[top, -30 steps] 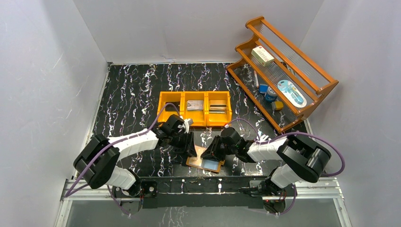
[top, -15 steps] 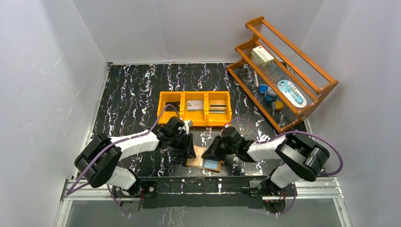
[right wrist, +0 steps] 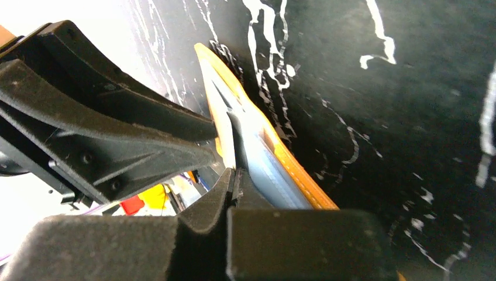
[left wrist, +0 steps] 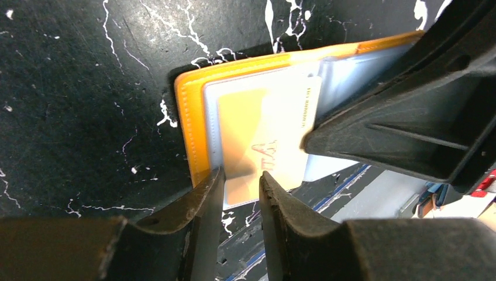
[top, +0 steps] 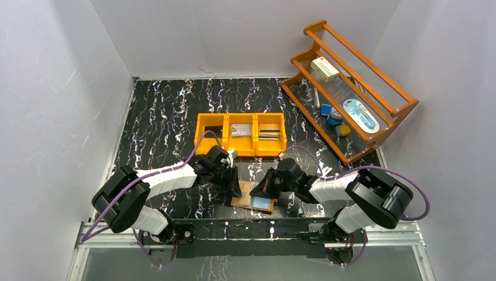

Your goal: Take the credit cards out of the card holder

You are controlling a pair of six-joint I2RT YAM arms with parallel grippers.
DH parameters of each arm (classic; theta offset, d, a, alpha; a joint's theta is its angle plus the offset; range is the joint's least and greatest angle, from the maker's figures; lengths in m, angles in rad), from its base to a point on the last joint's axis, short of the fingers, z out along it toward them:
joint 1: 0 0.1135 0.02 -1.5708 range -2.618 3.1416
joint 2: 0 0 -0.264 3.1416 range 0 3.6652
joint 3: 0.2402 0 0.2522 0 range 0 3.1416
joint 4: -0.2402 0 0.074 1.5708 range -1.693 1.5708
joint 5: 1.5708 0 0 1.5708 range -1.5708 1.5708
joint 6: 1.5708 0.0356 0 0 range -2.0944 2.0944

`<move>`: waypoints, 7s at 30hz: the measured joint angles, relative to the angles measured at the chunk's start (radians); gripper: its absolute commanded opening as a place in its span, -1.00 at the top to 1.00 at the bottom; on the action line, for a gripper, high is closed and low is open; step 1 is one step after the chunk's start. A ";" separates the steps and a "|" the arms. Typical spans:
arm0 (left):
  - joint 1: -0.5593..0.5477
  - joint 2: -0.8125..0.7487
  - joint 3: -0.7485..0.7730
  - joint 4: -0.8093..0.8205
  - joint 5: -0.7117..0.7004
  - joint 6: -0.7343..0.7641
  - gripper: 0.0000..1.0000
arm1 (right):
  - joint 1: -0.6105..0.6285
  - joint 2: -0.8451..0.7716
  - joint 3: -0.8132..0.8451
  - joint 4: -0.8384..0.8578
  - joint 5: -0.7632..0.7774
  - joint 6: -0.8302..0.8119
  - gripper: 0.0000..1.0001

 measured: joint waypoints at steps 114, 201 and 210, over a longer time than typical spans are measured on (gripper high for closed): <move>-0.050 0.056 0.095 -0.100 -0.043 -0.013 0.37 | -0.043 -0.157 0.023 -0.212 0.017 -0.241 1.00; 0.334 -0.497 0.118 -0.418 -0.726 0.207 -0.97 | -0.213 0.117 0.795 -0.730 0.383 -1.986 1.00; 0.334 -0.497 0.118 -0.418 -0.726 0.208 -0.97 | -0.238 0.240 0.850 -0.724 0.424 -2.068 1.00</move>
